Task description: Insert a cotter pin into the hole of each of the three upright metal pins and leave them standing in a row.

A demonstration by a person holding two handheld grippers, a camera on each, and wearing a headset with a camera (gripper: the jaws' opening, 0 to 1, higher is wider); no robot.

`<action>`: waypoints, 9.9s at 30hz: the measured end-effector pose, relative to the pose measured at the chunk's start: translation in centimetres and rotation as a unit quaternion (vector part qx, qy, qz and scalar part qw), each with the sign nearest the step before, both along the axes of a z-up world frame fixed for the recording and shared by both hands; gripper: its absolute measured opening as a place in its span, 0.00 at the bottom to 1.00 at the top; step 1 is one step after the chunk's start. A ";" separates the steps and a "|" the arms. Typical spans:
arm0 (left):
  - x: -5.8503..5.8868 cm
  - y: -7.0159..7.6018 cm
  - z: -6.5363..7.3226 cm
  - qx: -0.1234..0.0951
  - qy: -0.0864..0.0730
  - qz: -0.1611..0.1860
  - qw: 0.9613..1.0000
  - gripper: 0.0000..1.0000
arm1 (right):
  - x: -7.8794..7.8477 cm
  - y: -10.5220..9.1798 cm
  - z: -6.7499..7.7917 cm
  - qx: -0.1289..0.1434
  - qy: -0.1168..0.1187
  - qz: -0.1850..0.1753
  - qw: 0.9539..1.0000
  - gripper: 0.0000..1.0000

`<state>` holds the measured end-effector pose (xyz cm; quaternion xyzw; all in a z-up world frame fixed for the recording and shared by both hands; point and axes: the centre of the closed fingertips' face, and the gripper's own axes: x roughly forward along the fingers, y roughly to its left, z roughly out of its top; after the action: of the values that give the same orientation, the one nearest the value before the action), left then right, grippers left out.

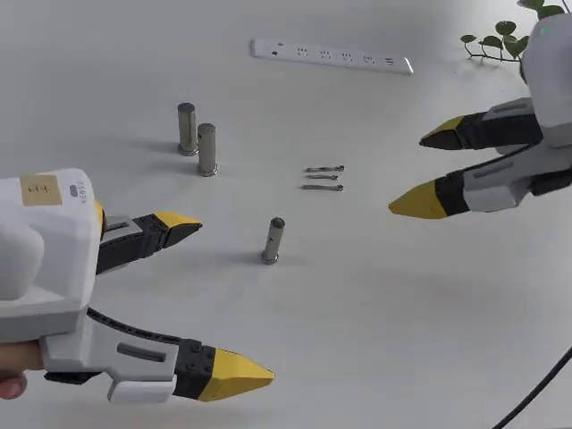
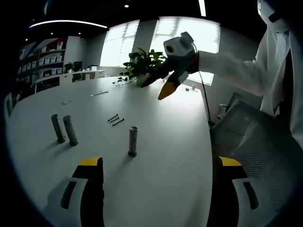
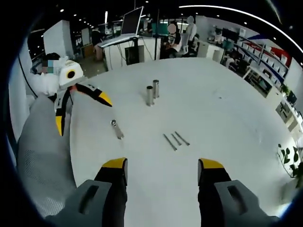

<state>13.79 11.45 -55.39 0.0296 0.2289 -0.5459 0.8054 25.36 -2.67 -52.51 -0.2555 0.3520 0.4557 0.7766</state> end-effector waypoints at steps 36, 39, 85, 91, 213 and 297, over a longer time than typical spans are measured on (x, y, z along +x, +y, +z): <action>1.1 -0.5 -0.1 -0.029 0.006 0.032 0.999 0.97 | 6.9 4.5 -9.0 -0.125 0.037 0.145 0.981 0.04; 1.1 -0.5 -0.1 -0.029 0.006 0.032 0.999 0.97 | 6.8 4.6 -9.1 -0.138 0.032 0.159 0.977 0.03; 2.0 -0.7 0.5 -0.043 0.014 0.051 0.998 0.85 | 7.0 4.5 -9.4 -0.227 -0.013 0.188 0.956 0.00; 1.7 -0.6 1.3 -0.052 0.004 0.049 0.997 0.82 | 6.9 4.1 -9.3 -0.244 -0.016 0.172 0.954 0.00; 3.5 -4.2 7.8 -0.129 0.051 -0.036 0.990 0.00 | -6.9 7.9 3.8 0.167 -0.053 0.041 0.984 0.10; 6.5 -3.3 0.0 0.004 -0.051 -0.086 0.995 0.07 | -5.3 9.1 -3.7 0.043 -0.007 0.189 0.981 0.00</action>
<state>20.31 8.11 -55.36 0.0804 0.1864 -0.6101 0.7659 20.11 6.38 -56.20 -0.2872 0.2717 0.6071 0.6893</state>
